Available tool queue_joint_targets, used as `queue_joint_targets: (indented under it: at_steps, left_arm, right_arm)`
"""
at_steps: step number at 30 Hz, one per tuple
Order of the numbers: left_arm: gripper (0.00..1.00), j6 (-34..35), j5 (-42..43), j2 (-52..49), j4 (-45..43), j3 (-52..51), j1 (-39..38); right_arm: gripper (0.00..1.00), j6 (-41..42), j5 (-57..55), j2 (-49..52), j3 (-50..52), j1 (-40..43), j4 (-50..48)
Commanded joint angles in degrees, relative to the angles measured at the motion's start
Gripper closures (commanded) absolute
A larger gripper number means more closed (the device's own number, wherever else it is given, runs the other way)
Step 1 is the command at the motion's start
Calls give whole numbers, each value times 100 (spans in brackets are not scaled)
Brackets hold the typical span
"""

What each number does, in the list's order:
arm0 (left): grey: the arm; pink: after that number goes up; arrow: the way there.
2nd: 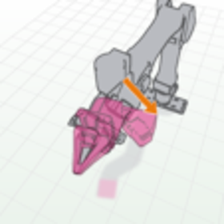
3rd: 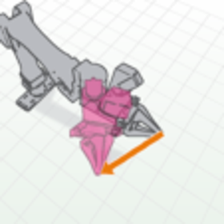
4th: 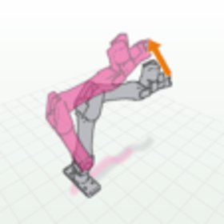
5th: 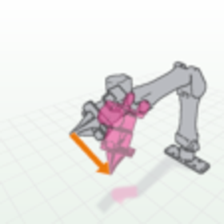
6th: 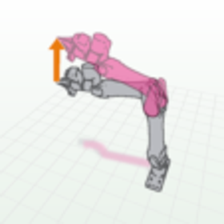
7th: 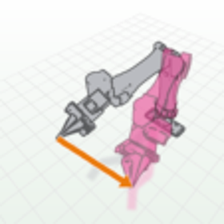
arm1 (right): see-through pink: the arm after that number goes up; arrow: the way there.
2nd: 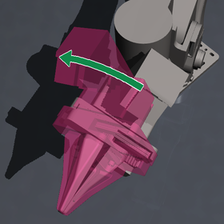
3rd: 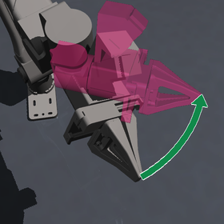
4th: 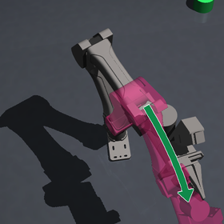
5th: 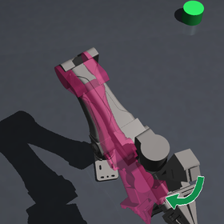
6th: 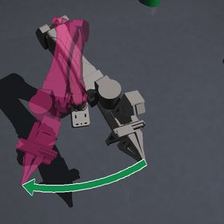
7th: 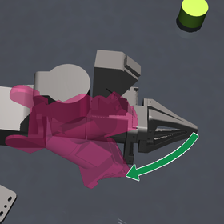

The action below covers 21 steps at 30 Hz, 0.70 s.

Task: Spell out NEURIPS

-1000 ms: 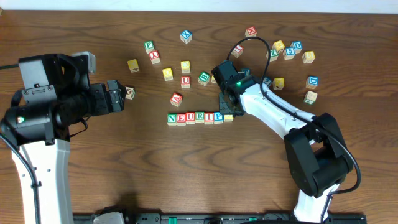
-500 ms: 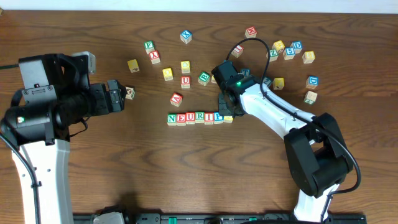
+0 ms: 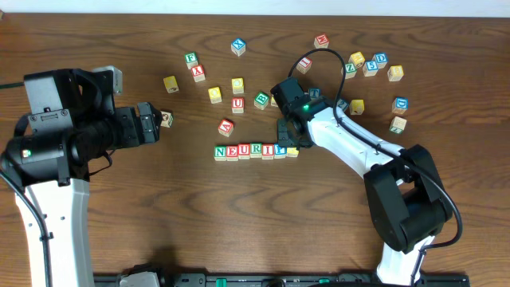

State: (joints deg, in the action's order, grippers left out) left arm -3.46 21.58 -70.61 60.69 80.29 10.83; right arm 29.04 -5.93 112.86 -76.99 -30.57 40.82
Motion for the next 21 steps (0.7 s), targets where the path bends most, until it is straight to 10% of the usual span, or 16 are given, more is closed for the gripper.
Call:
queue_joint_targets:
  at_steps: [1,21]
  left_arm:
    - [5,-59,44,26,13,92,24]
    - [5,-59,42,24,13,92,24]
  right_arm:
    - [99,-87,44,-111,35,-24,-11]
    - [99,-129,208,-109,35,-26,-17]
